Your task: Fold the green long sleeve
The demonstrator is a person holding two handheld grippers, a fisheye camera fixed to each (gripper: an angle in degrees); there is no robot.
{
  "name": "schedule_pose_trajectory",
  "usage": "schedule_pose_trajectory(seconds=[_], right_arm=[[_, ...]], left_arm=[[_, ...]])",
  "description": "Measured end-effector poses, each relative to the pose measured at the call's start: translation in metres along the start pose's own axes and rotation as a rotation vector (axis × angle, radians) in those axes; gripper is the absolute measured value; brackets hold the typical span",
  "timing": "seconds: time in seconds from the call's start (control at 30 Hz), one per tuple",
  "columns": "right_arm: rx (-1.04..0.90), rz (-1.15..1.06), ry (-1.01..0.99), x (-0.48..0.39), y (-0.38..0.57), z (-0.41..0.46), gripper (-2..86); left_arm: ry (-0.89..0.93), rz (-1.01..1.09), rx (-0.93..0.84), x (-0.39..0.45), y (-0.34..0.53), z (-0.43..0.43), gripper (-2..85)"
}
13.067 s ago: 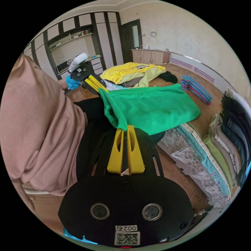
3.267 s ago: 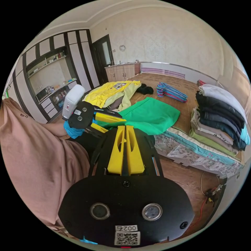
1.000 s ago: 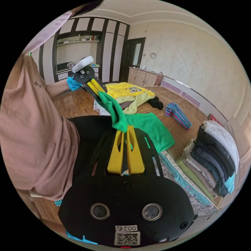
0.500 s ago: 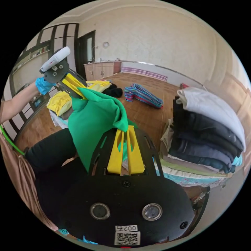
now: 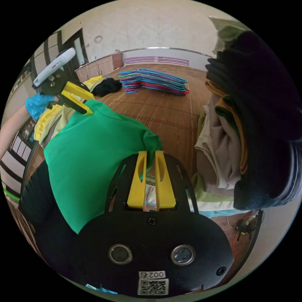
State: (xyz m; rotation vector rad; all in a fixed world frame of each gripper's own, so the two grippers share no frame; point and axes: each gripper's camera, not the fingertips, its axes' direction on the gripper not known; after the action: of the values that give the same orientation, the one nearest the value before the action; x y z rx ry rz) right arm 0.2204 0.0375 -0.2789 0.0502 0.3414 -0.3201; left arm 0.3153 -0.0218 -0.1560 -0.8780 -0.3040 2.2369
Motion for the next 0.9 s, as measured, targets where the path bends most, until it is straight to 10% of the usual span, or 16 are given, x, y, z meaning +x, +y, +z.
schedule_pose_trajectory(seconds=[0.9], right_arm=[[0.181,0.156,0.038,0.035,-0.013,0.071,3.8]], left_arm=[[0.252,-0.54,0.367,-0.095,0.088,0.083,6.4]])
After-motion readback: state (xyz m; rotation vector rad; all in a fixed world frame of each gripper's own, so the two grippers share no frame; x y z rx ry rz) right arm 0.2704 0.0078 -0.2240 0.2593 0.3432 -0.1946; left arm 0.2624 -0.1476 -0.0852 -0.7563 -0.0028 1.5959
